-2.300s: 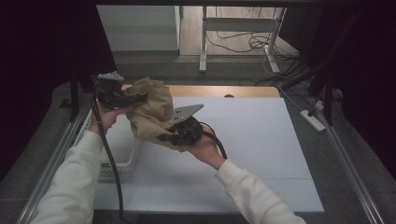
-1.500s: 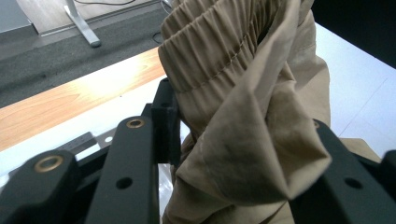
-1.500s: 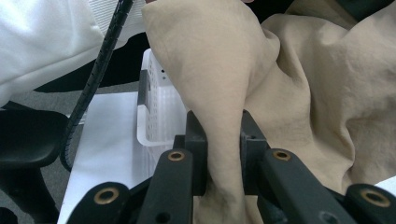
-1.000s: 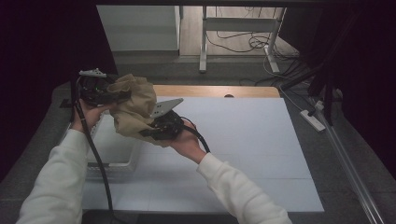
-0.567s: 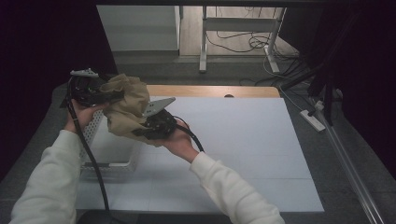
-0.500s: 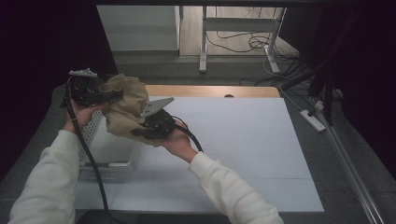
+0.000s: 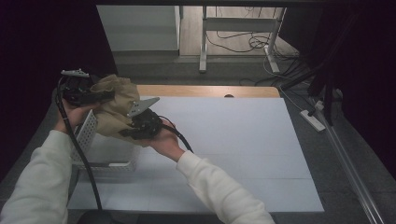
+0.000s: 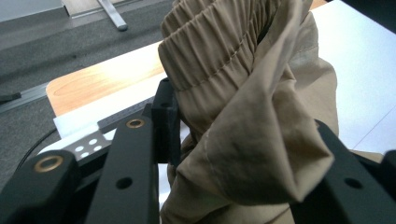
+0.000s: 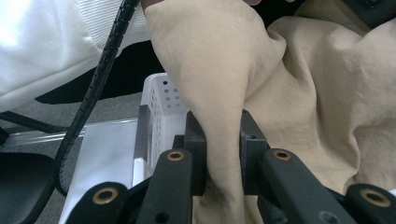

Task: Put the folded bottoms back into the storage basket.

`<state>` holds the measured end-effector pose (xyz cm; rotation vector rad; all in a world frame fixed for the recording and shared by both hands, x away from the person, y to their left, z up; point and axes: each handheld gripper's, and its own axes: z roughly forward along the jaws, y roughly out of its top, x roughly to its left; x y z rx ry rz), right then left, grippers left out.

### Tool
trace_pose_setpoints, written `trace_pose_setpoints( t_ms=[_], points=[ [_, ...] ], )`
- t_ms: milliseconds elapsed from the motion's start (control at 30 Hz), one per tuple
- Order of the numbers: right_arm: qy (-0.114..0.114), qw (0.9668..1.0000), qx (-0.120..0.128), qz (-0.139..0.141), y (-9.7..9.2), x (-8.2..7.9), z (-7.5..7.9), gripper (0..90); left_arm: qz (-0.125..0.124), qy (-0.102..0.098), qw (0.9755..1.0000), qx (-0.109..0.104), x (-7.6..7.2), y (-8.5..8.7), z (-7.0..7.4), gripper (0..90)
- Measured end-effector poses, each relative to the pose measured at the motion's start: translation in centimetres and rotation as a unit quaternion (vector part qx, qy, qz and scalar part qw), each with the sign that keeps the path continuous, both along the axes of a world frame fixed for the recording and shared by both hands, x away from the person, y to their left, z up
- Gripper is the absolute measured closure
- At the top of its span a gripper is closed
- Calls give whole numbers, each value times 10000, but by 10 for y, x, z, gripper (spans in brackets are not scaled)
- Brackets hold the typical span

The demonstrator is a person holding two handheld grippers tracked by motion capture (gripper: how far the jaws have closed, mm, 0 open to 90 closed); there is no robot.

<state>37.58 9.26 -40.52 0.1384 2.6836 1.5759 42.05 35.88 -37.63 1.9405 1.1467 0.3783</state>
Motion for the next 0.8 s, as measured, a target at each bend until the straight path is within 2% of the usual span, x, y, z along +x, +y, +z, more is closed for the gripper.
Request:
trace_pose_setpoints(
  t_ms=[433, 800],
  points=[
    [212, 9998, -51, -8, 21, 6, -14, 782, 21, 142, 9999, 40, 7, 16, -17, 597],
    [239, 9997, -72, 64, 36, 5, -15, 782, 44, 187, 9997, 131, 7, 20, -18, 596]
  ],
)
